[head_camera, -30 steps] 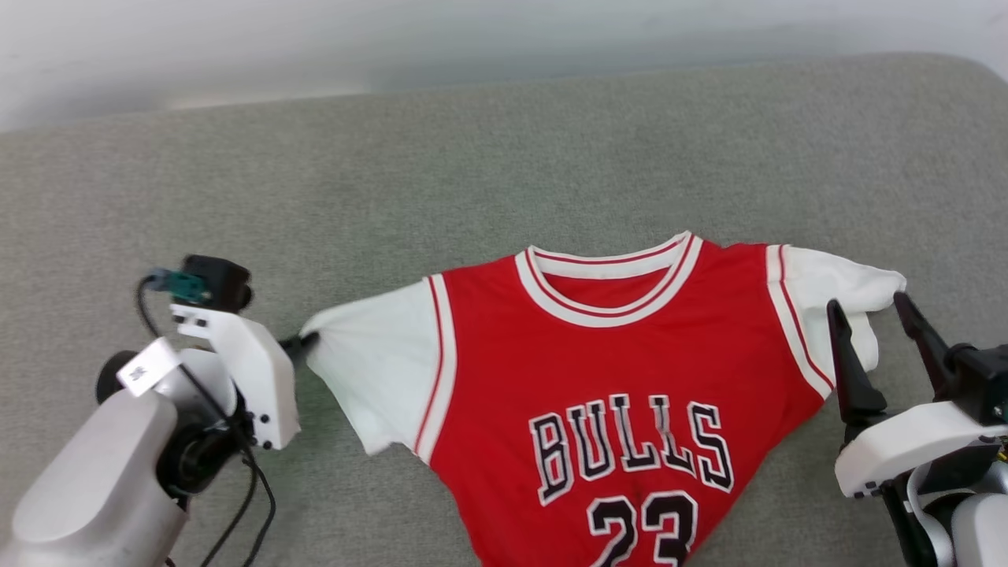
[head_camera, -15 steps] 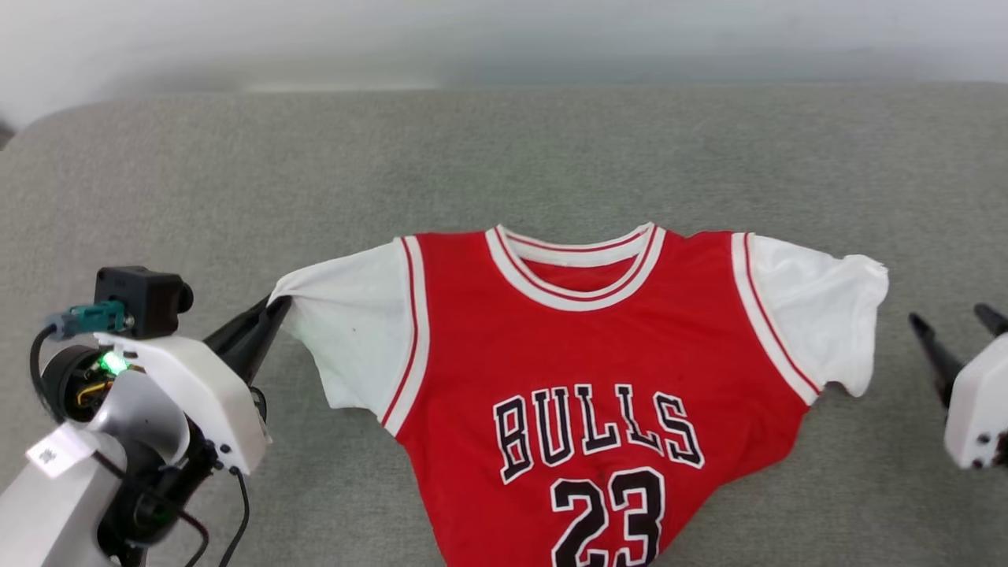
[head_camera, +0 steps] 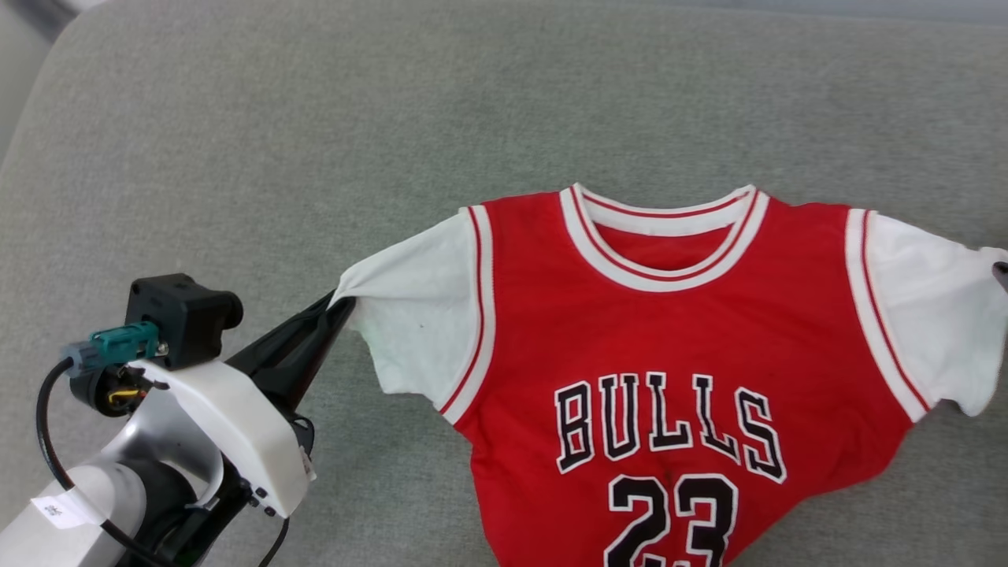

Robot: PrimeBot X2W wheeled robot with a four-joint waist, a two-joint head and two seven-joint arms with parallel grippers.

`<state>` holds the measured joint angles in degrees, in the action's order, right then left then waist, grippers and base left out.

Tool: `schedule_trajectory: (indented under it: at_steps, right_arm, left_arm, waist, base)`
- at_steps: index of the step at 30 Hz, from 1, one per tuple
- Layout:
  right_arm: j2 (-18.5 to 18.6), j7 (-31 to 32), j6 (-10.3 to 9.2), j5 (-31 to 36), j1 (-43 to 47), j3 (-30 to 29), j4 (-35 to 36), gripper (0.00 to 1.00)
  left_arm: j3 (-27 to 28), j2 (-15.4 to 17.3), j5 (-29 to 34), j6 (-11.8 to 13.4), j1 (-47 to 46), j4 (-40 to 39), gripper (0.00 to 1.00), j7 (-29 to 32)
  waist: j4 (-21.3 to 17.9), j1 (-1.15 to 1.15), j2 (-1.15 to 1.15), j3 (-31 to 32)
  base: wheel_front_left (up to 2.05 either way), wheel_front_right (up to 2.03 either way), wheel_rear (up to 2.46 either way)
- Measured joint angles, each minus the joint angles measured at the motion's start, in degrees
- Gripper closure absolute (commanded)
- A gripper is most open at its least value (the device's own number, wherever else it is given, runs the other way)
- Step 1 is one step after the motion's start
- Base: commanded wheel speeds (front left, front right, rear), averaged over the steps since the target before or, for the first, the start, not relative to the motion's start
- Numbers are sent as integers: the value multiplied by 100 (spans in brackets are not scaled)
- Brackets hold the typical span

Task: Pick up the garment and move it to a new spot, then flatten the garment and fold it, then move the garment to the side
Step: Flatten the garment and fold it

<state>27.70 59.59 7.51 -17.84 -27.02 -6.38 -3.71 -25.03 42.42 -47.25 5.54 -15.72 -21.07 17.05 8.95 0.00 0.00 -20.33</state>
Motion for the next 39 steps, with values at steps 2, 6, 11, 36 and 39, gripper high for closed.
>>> schedule_trajectory:
  at_steps: [2, 6, 11, 36, 39]
  right_arm:
    - [18, 15, 0, 93, -115, -43, -186, 0]
    - [41, -12, 0, 290, -153, -55, -583, 0]
    - [66, -56, -5, 274, -47, -8, -856, 0]
    - [475, -1807, 0, -614, 44, 508, -600, 100]
    - [561, -1993, 1, -756, -12, 506, -335, 100]
  left_arm:
    - [-37, -23, 22, -11, -53, -85, 100, 11]
    - [-94, -107, 88, -53, -166, -146, 100, -4]
    - [-215, -174, 123, -124, -242, -122, 100, -5]
    - [415, 16, 0, 21, -64, 346, 100, -641]
    - [645, 47, -26, 71, -9, 261, 100, -859]
  waist:
    - [105, 0, 0, -105]
    - [303, 0, 0, -295]
    - [498, 0, 0, -434]
    - [81, 0, 0, 669]
    - [-42, 0, 0, 925]
  base:
    - [0, 0, 0]
    - [0, 0, 0]
    - [0, 0, 0]
    - [0, 0, 0]
    - [0, 0, 0]
